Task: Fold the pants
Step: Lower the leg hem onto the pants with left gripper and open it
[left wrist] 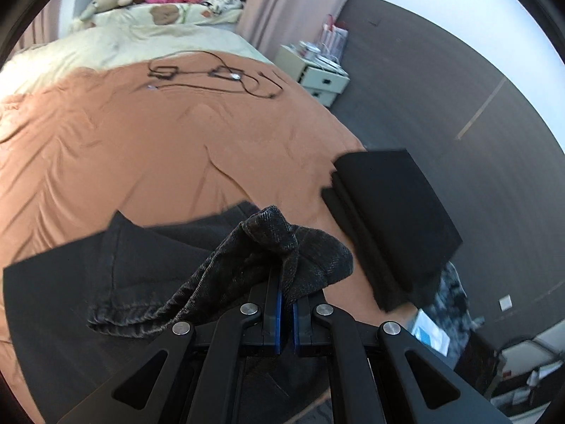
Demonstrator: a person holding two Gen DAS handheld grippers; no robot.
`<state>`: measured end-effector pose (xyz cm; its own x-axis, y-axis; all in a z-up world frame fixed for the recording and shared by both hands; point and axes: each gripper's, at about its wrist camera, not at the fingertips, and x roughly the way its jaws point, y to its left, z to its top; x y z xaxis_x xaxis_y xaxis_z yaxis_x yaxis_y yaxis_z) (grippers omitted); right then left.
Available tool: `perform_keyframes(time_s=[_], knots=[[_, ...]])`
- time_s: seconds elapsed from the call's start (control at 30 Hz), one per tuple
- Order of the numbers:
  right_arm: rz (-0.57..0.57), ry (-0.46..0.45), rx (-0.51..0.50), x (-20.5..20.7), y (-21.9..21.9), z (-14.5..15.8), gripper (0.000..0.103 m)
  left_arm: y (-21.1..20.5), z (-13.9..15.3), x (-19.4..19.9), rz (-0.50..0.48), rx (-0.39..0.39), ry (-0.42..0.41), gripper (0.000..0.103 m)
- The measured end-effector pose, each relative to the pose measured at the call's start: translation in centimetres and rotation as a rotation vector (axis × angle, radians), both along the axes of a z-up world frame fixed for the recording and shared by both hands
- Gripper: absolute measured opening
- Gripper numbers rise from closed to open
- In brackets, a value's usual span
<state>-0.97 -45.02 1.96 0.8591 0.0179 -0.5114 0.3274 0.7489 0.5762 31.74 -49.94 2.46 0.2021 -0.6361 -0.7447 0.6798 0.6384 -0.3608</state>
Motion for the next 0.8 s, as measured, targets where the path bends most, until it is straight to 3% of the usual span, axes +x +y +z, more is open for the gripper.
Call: perform_keyframes(time_s=[0.2, 0.3, 0.33, 0.37, 0.43, 0.47, 0.8], knots=[[-0.004, -0.012, 0.023, -0.6, -0.2, -0.3, 0.081, -0.9, -2.9, -3.6, -0.093, 0.037, 0.050, 0.006], [-0.006, -0.013, 0.040, -0.7, -0.3, -0.7, 0.081, -1.4, -4.9, -5.1, -0.144, 0.085, 0.090, 0.014], [-0.005, -0.013, 0.042, -0.7, -0.3, -0.8, 0.081, -1.3, -5.4, -5.4, -0.154, 0.097, 0.114, 0.024], [-0.001, -0.014, 0.043, -0.7, -0.2, -0.8, 0.081, -1.0, -5.9, -5.5, -0.164, 0.078, 0.156, 0.041], [0.004, -0.014, 0.048, -0.5, -0.2, -0.8, 0.081, -0.3, -5.7, -5.4, -0.165, 0.020, 0.194, 0.060], [0.005, -0.014, 0.050, -0.4, 0.0, -0.8, 0.081, 0.3, -5.3, -5.4, -0.153, 0.008, 0.182, 0.065], [0.070, -0.027, 0.069, 2.2, 1.4, -0.8, 0.081, 7.1, -4.3, -2.5, -0.005, -0.017, 0.131, 0.065]])
